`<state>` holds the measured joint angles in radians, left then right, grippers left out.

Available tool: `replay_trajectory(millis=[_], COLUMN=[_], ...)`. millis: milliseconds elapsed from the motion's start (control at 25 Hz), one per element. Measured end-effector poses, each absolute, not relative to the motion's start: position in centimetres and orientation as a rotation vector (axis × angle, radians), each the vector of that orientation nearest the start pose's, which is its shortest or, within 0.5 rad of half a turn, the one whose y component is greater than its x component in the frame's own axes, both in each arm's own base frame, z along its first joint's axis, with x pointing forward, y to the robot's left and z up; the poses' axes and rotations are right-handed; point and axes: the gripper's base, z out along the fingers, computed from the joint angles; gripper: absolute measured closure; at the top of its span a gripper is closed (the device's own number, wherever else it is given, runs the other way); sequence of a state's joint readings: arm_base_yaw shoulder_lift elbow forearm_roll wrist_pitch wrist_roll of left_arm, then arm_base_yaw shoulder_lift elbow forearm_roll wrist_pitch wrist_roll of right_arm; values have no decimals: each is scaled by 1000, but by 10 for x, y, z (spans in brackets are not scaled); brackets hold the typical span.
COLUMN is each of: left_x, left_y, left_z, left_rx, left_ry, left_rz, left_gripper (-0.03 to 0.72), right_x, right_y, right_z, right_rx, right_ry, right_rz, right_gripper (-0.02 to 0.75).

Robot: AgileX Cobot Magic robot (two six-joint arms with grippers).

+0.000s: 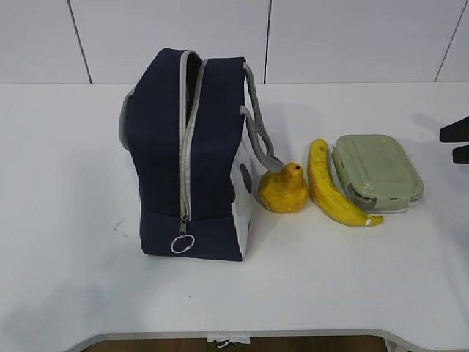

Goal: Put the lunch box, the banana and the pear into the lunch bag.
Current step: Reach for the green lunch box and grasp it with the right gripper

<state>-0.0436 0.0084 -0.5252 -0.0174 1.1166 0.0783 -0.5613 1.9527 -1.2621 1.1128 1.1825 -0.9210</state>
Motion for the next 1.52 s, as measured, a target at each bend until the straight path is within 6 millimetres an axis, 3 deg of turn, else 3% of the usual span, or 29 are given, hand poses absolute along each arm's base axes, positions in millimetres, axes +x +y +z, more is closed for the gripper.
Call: replay_trajectory(millis=[240, 360, 680, 920, 1240, 1520], left_x=[-9, -9, -9, -9, -9, -9], left_y=[-1, -1, -1, -1, -1, -1], left_z=[280, 280, 280, 280, 280, 280], left_rx=[128, 128, 128, 128, 128, 128], left_ry=[2079, 2079, 2079, 2079, 2079, 2079], left_rz=[0, 0, 0, 0, 0, 0], left_gripper=[445, 445, 445, 446, 445, 446], right_x=[352, 353, 369, 378, 384, 389], right_y=[-130, -131, -135, -125, -109, -98], right_z=[196, 193, 170, 152, 149, 133], right_rx=[264, 271, 295, 312, 256, 246], right_ry=[2389, 2392, 2408, 2416, 2430, 2456], right_rz=[1107, 1113, 1153, 1213, 1234, 1272], right_gripper=[122, 95, 94, 105, 130, 141])
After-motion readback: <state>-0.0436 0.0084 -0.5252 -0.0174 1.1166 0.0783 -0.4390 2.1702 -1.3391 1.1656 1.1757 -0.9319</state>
